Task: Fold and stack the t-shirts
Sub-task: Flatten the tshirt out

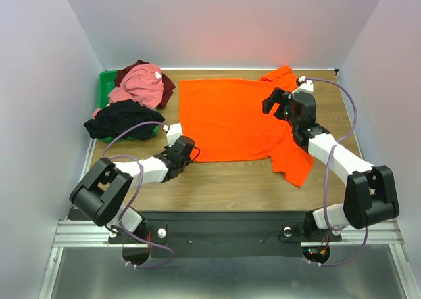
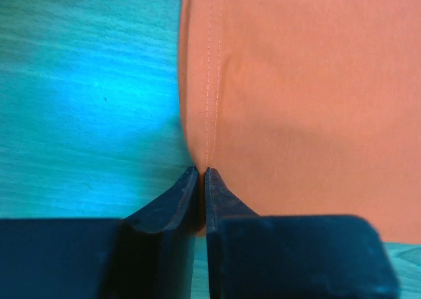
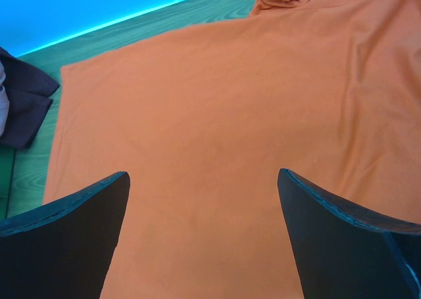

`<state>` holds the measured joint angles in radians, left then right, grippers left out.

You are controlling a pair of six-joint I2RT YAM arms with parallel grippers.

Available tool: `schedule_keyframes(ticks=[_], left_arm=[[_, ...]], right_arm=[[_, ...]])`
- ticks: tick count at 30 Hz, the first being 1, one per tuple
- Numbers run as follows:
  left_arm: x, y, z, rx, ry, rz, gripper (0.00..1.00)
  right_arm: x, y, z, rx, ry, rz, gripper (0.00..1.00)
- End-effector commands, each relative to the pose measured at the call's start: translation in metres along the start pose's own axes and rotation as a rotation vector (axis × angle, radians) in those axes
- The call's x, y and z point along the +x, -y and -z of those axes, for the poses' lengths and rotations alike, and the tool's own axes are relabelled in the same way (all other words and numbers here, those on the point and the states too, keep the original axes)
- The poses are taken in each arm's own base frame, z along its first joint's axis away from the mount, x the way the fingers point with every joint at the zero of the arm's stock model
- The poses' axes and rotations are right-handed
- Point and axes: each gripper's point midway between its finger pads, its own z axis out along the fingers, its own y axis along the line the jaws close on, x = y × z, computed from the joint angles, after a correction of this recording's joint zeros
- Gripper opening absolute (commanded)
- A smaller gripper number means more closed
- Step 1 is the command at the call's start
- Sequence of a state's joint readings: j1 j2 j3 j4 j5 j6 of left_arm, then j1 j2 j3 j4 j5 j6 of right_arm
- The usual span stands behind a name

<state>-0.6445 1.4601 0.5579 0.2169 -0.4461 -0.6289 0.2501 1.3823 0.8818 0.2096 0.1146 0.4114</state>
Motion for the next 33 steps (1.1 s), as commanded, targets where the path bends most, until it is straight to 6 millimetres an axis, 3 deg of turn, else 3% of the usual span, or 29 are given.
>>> schedule_keyframes(ticks=[1, 2, 5, 12, 14, 17, 24, 28, 33], left_arm=[[-0.008, 0.003, 0.001, -0.019, 0.022, 0.006, 0.06], [-0.009, 0.003, 0.002, -0.017, 0.024, 0.005, 0.00], [-0.015, 0.008, 0.001, -0.003, 0.039, -0.015, 0.00], [-0.055, 0.024, -0.003, 0.036, 0.132, -0.047, 0.00], [-0.066, 0.024, -0.007, 0.040, 0.154, -0.041, 0.00], [-0.072, 0.025, -0.014, 0.055, 0.156, -0.054, 0.00], [-0.084, 0.038, -0.020, 0.135, 0.158, -0.073, 0.00], [-0.087, 0.046, -0.022, 0.178, 0.159, -0.088, 0.00], [-0.092, 0.041, -0.023, 0.191, 0.168, -0.082, 0.00]], right_arm=[[-0.037, -0.018, 0.002, -0.039, 0.111, 0.002, 1.00], [-0.037, -0.017, 0.002, -0.037, 0.110, 0.002, 1.00], [-0.035, -0.016, 0.002, -0.031, 0.109, 0.005, 1.00], [-0.007, 0.014, -0.015, 0.106, 0.039, 0.024, 1.00], [0.007, 0.031, -0.022, 0.185, 0.009, 0.037, 1.00], [0.028, 0.049, -0.033, 0.265, -0.044, 0.062, 1.00], [0.068, 0.073, -0.059, 0.370, -0.166, 0.095, 1.00], [0.088, 0.083, -0.069, 0.412, -0.227, 0.102, 1.00], [0.105, 0.088, -0.083, 0.434, -0.274, 0.112, 1.00]])
